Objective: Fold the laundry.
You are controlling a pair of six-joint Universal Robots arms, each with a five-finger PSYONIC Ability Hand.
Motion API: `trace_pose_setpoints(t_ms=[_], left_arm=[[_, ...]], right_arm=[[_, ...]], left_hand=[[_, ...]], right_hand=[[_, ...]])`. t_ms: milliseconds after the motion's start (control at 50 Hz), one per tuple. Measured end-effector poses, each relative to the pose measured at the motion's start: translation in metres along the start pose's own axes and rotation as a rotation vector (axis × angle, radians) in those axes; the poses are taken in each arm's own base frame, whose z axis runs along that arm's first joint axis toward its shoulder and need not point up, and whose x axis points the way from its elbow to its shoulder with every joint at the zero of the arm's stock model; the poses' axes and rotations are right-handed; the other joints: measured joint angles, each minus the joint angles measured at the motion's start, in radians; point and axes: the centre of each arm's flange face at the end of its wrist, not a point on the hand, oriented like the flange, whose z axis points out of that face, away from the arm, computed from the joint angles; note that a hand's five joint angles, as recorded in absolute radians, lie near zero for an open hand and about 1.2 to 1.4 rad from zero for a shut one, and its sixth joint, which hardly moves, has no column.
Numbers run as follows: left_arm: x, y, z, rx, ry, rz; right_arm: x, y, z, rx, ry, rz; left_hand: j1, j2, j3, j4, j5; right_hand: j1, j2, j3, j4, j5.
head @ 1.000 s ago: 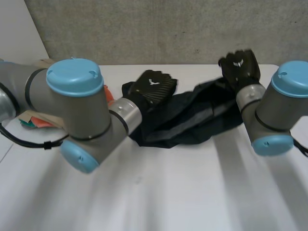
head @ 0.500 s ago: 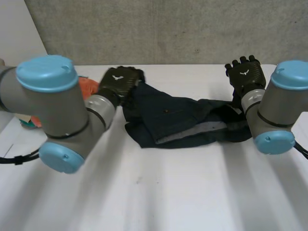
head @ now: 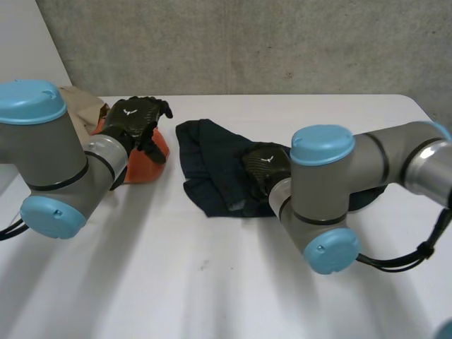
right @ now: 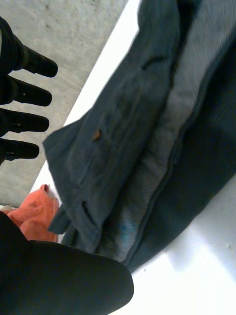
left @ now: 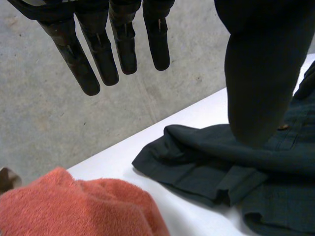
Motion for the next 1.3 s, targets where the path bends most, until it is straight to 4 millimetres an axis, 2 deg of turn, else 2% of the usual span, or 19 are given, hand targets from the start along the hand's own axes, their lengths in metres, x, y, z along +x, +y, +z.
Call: trace_pose_setpoints(t_ms=[200, 260, 280, 300, 360, 420, 520, 600, 660, 820, 840, 880, 900, 920, 940, 1040, 1200, 1280, 1300], left_arm=[[-0.011, 0.004, 0.002, -0.011, -0.013, -0.005], [-0.012, 0.004, 0.003, -0.004, -0.014, -0.004], [-0.012, 0.003, 0.003, 0.003, -0.015, -0.004], [-0.013, 0.003, 0.004, 0.008, -0.015, -0.003], [-0.013, 0.001, 0.006, 0.028, -0.017, -0.001], [-0.014, -0.002, 0.008, 0.052, -0.020, 0.002], [-0.016, -0.006, 0.017, 0.107, -0.013, 0.011], [-0.015, -0.003, 0.030, 0.147, 0.028, 0.023], [-0.012, 0.006, 0.045, 0.165, 0.082, 0.038], [-0.004, 0.040, 0.072, 0.149, 0.163, 0.114], [-0.003, 0.046, 0.075, 0.139, 0.167, 0.126], [-0.001, 0.054, 0.078, 0.124, 0.171, 0.143], [-0.001, 0.056, 0.078, 0.121, 0.172, 0.147], [0.000, 0.059, 0.078, 0.114, 0.171, 0.154], [0.001, 0.061, 0.078, 0.107, 0.168, 0.158], [-0.003, 0.053, 0.072, 0.098, 0.137, 0.158], [-0.011, 0.003, 0.035, 0.124, 0.098, 0.107], [-0.007, -0.005, 0.018, 0.118, 0.109, 0.082], [-0.006, -0.004, 0.015, 0.114, 0.112, 0.078]], right_arm=[[-0.003, 0.018, 0.025, 0.038, -0.012, 0.035], [-0.005, 0.022, 0.030, 0.046, -0.025, 0.038], [-0.006, 0.023, 0.032, 0.049, -0.029, 0.039], [-0.006, 0.023, 0.033, 0.051, -0.032, 0.039], [-0.006, 0.020, 0.034, 0.062, -0.037, 0.040], [-0.005, 0.007, 0.030, 0.088, -0.039, 0.040], [0.000, -0.041, -0.001, 0.168, -0.053, 0.032], [0.000, -0.076, -0.039, 0.222, -0.103, 0.007], [-0.003, -0.100, -0.079, 0.255, -0.171, -0.024], [-0.008, -0.130, -0.155, 0.319, -0.263, -0.056], [-0.007, -0.134, -0.163, 0.334, -0.263, -0.057], [-0.006, -0.138, -0.173, 0.352, -0.258, -0.057], [-0.005, -0.139, -0.175, 0.356, -0.256, -0.057], [-0.004, -0.140, -0.179, 0.364, -0.250, -0.057], [-0.002, -0.141, -0.181, 0.369, -0.245, -0.057], [0.007, -0.140, -0.179, 0.365, -0.211, -0.054], [0.044, -0.125, -0.150, 0.295, -0.102, -0.035], [0.050, -0.111, -0.134, 0.235, -0.086, -0.027], [0.050, -0.105, -0.129, 0.212, -0.082, -0.023]], left_hand=[[0.000, 0.000, 0.000, 0.000, 0.000], [0.000, 0.000, 0.000, 0.000, -0.001], [0.000, 0.000, 0.000, 0.000, -0.001], [0.000, -0.002, 0.000, -0.002, -0.003], [-0.040, -0.036, -0.038, -0.036, -0.035], [-0.074, -0.070, -0.073, -0.066, -0.066], [-0.177, -0.166, -0.173, -0.158, -0.163], [-0.189, -0.187, -0.186, -0.180, -0.177], [-0.195, -0.196, -0.191, -0.187, -0.184], [-0.218, -0.213, -0.210, -0.206, -0.190], [-0.187, -0.180, -0.188, -0.179, -0.170], [0.063, 0.049, 0.045, 0.040, 0.006], [0.063, 0.049, 0.045, 0.040, 0.006], [0.576, 0.494, 0.463, 0.483, 0.424], [0.721, 0.656, 0.633, 0.655, 0.617], [0.742, 0.757, 0.746, 0.771, 0.720], [0.742, 0.758, 0.747, 0.774, 0.720], [0.702, 0.706, 0.703, 0.723, 0.715], [0.448, 0.490, 0.488, 0.502, 0.515]], right_hand=[[0.028, 0.048, 0.061, 0.057, 0.051], [0.364, 0.378, 0.362, 0.359, 0.352], [0.638, 0.655, 0.648, 0.622, 0.607], [0.763, 0.807, 0.796, 0.779, 0.747], [0.842, 0.951, 0.946, 0.950, 0.898], [0.842, 0.951, 0.951, 0.957, 0.899], [0.842, 0.951, 0.951, 0.974, 0.913], [0.842, 0.951, 0.970, 0.983, 0.920], [0.842, 0.956, 0.979, 0.984, 0.924], [0.842, 0.960, 0.979, 0.987, 0.951], [0.850, 0.964, 0.980, 0.987, 0.951], [0.895, 0.968, 0.980, 0.987, 0.963], [0.914, 0.968, 0.980, 0.987, 0.969], [0.915, 0.968, 0.982, 0.987, 0.972], [0.915, 0.968, 0.983, 0.987, 0.972], [0.915, 0.968, 0.983, 0.987, 0.972], [0.914, 0.967, 0.981, 0.986, 0.970], [0.557, 0.564, 0.579, 0.593, 0.575], [0.408, 0.428, 0.442, 0.439, 0.418]])
